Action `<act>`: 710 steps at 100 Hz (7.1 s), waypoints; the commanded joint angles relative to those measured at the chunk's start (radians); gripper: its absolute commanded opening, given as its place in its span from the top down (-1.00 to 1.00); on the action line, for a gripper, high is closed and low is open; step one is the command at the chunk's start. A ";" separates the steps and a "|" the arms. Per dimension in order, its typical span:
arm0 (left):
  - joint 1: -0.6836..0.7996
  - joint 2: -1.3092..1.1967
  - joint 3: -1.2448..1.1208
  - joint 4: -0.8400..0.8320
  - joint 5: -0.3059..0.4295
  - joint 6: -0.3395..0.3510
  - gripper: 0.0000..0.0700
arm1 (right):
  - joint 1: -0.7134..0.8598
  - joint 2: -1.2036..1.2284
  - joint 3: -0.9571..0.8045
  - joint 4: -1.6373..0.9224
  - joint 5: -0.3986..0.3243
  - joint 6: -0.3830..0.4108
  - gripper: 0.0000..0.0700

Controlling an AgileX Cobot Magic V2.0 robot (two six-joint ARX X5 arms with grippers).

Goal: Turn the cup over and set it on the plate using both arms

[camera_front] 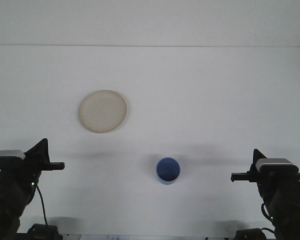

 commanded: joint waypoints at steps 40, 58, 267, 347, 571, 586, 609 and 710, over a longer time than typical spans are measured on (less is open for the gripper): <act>-0.071 0.486 0.271 -0.146 0.326 0.109 0.92 | 0.000 0.003 0.010 -0.010 0.000 0.011 1.00; -0.127 0.589 0.271 -0.140 0.327 0.024 -0.27 | 0.000 0.003 0.010 -0.013 0.000 0.011 1.00; -0.142 1.242 0.908 -0.412 -0.031 0.121 0.97 | 0.000 0.003 0.010 -0.010 0.000 0.010 1.00; -0.082 1.408 0.908 -0.375 0.020 0.117 0.78 | 0.000 0.003 0.010 -0.010 0.000 0.010 1.00; -0.089 -0.091 -0.092 0.109 -0.019 0.093 0.97 | 0.000 0.002 0.010 0.014 0.000 0.010 1.00; -0.078 -0.129 -0.155 0.150 -0.019 0.143 0.97 | 0.000 0.002 0.010 0.014 0.000 0.010 1.00; -0.034 -0.280 -0.428 0.362 -0.007 0.134 0.97 | 0.000 0.002 0.010 0.014 0.000 0.010 1.00; 0.032 -0.493 -0.806 0.628 0.000 0.110 0.97 | 0.000 0.002 0.010 0.014 0.000 0.010 1.00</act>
